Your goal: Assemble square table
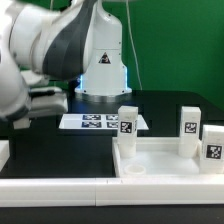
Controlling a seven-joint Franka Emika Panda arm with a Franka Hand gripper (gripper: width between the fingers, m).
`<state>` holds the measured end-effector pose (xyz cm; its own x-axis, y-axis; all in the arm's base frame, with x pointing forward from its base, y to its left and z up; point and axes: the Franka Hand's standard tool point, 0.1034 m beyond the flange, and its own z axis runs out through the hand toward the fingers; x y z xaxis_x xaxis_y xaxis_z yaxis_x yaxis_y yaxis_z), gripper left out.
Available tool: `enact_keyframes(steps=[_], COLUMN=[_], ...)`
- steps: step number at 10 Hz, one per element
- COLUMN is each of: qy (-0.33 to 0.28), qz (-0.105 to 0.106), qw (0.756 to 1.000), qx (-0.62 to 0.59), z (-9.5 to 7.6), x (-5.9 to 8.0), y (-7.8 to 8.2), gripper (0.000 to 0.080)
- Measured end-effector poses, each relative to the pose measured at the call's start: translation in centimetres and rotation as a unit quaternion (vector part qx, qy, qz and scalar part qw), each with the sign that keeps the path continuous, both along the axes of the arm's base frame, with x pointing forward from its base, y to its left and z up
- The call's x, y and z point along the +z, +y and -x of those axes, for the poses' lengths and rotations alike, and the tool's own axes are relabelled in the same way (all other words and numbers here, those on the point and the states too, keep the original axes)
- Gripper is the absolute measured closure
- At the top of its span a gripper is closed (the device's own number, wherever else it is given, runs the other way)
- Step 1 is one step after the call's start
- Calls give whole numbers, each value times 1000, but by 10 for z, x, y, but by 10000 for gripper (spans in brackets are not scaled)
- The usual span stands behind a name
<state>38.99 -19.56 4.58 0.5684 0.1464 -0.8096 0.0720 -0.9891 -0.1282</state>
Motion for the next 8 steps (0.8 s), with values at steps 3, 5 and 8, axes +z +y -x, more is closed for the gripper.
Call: enact_keyframes(steps=[3, 5, 8], qy=[-49, -107, -212], qz=[-4, -5, 4], qw=[999, 994, 976], qx=[6, 2, -43], z=[-19, -27, -86], x=[23, 26, 69], y=[2, 4, 46], gripper=[516, 516, 516])
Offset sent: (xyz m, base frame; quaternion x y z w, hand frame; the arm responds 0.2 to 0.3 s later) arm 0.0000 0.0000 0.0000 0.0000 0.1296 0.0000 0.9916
